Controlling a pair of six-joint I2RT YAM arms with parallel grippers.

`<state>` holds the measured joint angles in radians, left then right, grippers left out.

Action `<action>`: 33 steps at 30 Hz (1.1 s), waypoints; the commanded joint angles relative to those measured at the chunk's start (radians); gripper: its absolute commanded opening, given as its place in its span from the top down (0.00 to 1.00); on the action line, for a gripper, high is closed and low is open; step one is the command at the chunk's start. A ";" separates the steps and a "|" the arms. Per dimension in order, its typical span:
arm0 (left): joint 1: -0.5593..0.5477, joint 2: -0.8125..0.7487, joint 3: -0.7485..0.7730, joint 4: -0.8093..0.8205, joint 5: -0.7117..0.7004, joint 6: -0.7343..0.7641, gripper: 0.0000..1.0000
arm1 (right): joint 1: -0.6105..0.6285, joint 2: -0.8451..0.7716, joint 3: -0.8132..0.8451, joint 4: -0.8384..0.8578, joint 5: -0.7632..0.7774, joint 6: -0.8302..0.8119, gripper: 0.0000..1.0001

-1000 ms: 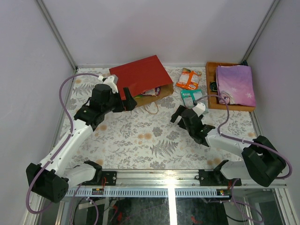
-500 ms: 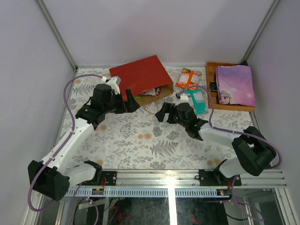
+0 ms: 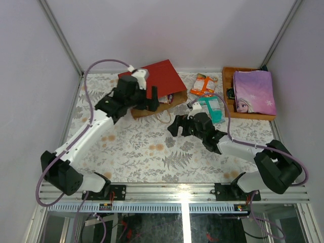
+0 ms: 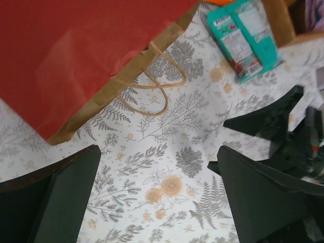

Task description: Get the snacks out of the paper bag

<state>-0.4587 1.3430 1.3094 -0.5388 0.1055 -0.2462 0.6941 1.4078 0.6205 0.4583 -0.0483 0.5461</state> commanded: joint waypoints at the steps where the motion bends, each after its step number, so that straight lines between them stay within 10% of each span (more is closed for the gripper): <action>1: -0.113 0.097 0.062 -0.036 -0.132 0.243 0.00 | 0.008 -0.052 -0.014 0.045 -0.028 -0.055 0.01; 13: -0.140 0.238 0.115 0.091 -0.122 0.527 0.10 | 0.007 -0.161 -0.080 0.019 -0.049 -0.112 0.00; 30: -0.140 0.633 0.590 -0.297 -0.097 0.774 0.80 | 0.007 -0.187 -0.092 -0.003 -0.102 -0.123 0.01; 33: -0.129 0.659 0.646 -0.352 -0.107 0.759 0.60 | 0.007 -0.201 -0.094 -0.014 -0.101 -0.130 0.01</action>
<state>-0.5991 1.9766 1.8717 -0.7292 -0.0006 0.4801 0.6941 1.2476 0.5220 0.4370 -0.1261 0.4400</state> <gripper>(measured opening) 0.274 0.994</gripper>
